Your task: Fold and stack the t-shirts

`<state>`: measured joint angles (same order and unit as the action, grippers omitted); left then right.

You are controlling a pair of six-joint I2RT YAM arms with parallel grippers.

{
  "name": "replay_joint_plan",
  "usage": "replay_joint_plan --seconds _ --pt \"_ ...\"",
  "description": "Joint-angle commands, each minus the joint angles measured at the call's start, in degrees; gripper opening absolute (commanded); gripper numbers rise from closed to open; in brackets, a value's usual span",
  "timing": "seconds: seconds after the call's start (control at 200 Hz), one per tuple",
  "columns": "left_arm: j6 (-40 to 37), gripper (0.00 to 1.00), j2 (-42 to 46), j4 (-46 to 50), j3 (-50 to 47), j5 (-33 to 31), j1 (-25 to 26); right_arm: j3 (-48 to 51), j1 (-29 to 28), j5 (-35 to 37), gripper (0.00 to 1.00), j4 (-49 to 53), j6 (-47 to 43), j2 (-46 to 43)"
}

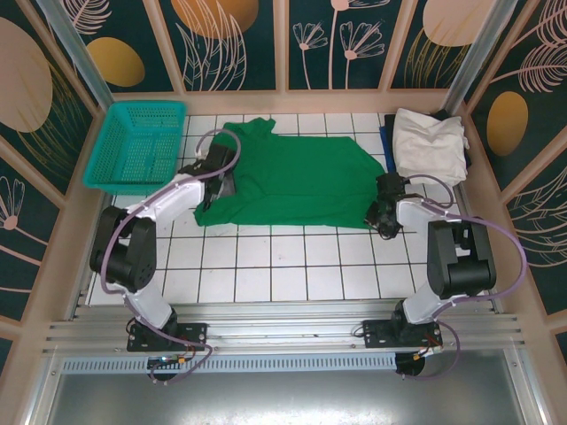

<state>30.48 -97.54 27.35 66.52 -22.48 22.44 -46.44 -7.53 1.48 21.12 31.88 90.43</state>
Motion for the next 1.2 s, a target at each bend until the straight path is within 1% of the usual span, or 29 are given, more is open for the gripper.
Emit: replay_joint_plan --seconds 0.0,0.08,0.175,0.295,0.38,0.44,0.465,0.525,0.575,0.636,0.691,0.736,0.846,1.031,1.196 --pt "3.53 0.80 2.66 -1.98 -6.58 3.31 -0.29 2.31 1.48 2.38 0.34 0.14 0.28 -1.47" --pt "4.62 0.77 3.45 -3.04 -10.29 3.64 -0.27 2.45 2.71 2.85 0.34 0.79 -0.43 -1.83" --pt "5.31 0.67 3.91 -3.08 -13.24 2.95 -0.27 2.40 3.87 3.52 0.34 1.83 -1.18 -2.65" --pt "5.32 0.57 3.98 -2.54 -14.38 2.60 -0.37 0.93 4.32 2.89 0.34 4.27 -2.30 -4.70" --pt "5.53 0.49 4.27 -2.57 -15.32 2.49 -0.41 0.30 3.33 1.00 0.35 3.58 -2.07 -7.70" --pt "5.86 0.41 4.20 -2.49 -15.78 2.13 -0.46 0.26 2.38 -0.35 0.36 1.56 -1.73 -8.93" --pt "6.03 0.38 4.20 -2.41 -15.87 2.02 -0.46 0.15 2.07 -2.26 0.36 0.71 -1.78 -9.00" --pt "6.01 0.30 3.94 -3.05 -16.37 2.91 -0.46 -0.47 1.18 -2.90 0.37 -0.90 -1.97 -7.67" --pt "6.00 0.26 3.56 -3.86 -16.65 3.62 -0.55 -1.12 0.98 -3.01 0.37 -1.93 -2.33 -5.62" --pt "6.01 0.15 2.74 -3.50 -16.28 3.73 -0.64 -1.92 1.03 -3.15 0.37 -2.86 -2.85 -2.73" --pt "6.11 0.09 2.53 -2.94 -16.08 2.96 -0.96 -2.46 0.97 -2.94 0.37 -3.11 -3.18 -0.15" --pt "6.08 0.00 2.87 -2.74 -16.06 2.94 -1.56 -2.74 1.02 -2.12 0.37 -2.74 -3.31 1.53" --pt "6.01 0.00 5.30 -2.14 -15.93 4.56 -4.07 -0.92 1.27 0.40 0.37 -2.17 -2.73 2.87" --pt "7.42 0.00 11.73 1.14 -17.98 2.51 -5.88 4.31 1.29 -0.33 0.37 -3.16 -1.81 0.28" --pt "8.28 0.00 18.35 4.18 -19.54 1.11 -6.46 5.48 1.09 1.76 0.37 1.46 -1.69 -3.45"
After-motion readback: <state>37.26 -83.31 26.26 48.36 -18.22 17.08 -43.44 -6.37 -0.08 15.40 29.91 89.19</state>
